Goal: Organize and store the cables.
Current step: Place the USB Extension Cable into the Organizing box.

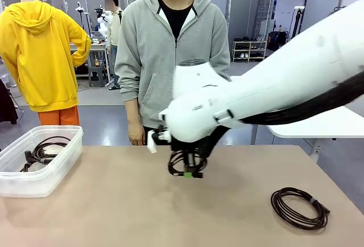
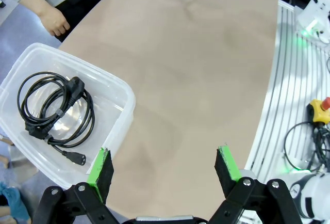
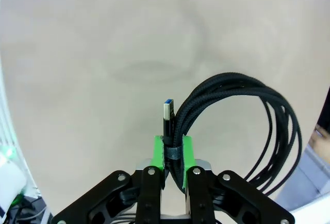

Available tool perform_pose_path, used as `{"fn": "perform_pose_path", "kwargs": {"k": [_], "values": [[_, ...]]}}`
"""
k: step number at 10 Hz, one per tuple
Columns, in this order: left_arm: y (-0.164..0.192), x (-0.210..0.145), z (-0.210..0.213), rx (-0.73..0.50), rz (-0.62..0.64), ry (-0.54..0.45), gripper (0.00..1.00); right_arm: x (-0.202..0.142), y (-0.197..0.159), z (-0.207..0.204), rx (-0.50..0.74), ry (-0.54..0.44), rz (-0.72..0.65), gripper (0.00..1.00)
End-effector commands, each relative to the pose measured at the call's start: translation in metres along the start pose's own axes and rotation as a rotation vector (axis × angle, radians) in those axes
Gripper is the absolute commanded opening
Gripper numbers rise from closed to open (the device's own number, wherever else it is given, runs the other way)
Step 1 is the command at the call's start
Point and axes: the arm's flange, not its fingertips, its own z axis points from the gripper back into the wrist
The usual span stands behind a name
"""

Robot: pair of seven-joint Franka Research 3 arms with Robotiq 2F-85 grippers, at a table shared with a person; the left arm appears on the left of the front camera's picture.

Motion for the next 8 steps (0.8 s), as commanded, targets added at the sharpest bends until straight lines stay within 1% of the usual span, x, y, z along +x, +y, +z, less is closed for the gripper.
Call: {"fn": "perform_pose_path", "kwargs": {"k": [1,2,3,5,8], "values": [[0.001,0.004,0.001,0.001,0.014,-0.001,1.00,0.047,-0.021,-0.001,-0.022,0.041,0.007,0.16],[0.001,0.004,0.001,0.001,0.014,-0.001,1.00,0.070,-0.023,-0.007,-0.023,0.049,0.019,0.16],[0.001,0.004,0.001,0.001,0.014,-0.001,1.00,0.085,-0.024,-0.016,-0.020,0.050,0.018,0.16],[0.001,0.004,0.001,0.001,0.014,-0.001,1.00,0.098,-0.022,-0.034,0.002,0.017,0.018,0.16],[0.001,0.004,0.001,0.001,0.014,-0.001,1.00,0.108,-0.012,-0.070,0.052,0.016,0.031,0.16]]}}
